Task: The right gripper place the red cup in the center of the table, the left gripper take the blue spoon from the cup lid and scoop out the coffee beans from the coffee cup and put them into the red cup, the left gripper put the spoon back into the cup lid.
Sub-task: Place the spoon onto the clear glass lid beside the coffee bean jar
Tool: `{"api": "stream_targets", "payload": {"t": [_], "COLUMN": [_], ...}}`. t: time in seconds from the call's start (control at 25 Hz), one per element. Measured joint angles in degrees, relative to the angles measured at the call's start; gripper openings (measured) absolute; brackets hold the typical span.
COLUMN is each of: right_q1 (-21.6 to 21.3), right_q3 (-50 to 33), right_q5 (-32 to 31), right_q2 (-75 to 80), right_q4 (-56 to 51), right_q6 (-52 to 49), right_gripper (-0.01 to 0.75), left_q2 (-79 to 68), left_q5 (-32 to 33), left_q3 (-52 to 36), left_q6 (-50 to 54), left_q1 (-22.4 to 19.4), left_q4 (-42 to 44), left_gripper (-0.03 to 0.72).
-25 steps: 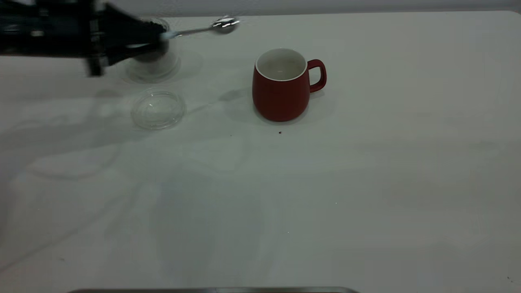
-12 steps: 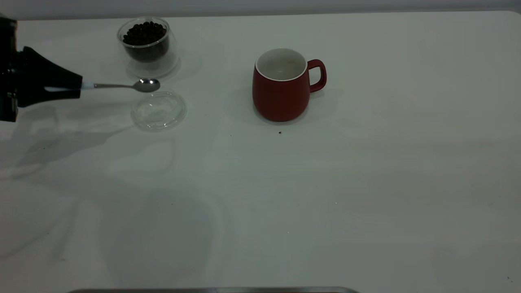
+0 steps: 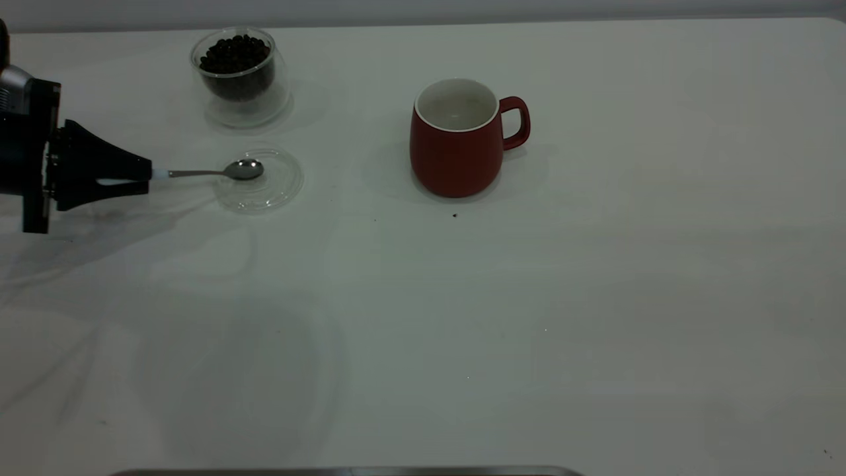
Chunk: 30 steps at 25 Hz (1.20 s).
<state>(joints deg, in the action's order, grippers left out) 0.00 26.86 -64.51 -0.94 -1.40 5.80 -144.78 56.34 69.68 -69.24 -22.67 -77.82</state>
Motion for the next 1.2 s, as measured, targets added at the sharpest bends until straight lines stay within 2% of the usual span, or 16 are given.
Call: {"api": "stream_targets", "payload": {"t": [0.32,0.6,0.8,0.92,1.2], "right_q1": [0.0,0.0,0.0,0.0,0.0], "right_q3": [0.0,0.0,0.0,0.0,0.0], "right_q5": [0.0,0.0,0.0,0.0,0.0], "right_q2": [0.0,0.0,0.0,0.0,0.0], "right_q4": [0.0,0.0,0.0,0.0,0.0], "right_q6": [0.0,0.0,0.0,0.0,0.0], "right_gripper": [0.59,0.59,0.59,0.59,0.59], "left_q2": [-2.8,-3.4,-3.4,-3.4,-3.4], "left_q5": [2.0,1.4,0.4,0.1,-0.2], "left_q3": [0.1,0.1,0.1,0.1,0.2], "left_q6": [-2.5,-2.5,-2.5,-2.5,-2.6], "left_q1": [0.3,3.0,3.4,3.4,3.4], "left_q4": [-3.7,-5.1,-7.8,-8.1,-8.0], "left_gripper": [0.115,0.115,0.126,0.184,0.5]}}
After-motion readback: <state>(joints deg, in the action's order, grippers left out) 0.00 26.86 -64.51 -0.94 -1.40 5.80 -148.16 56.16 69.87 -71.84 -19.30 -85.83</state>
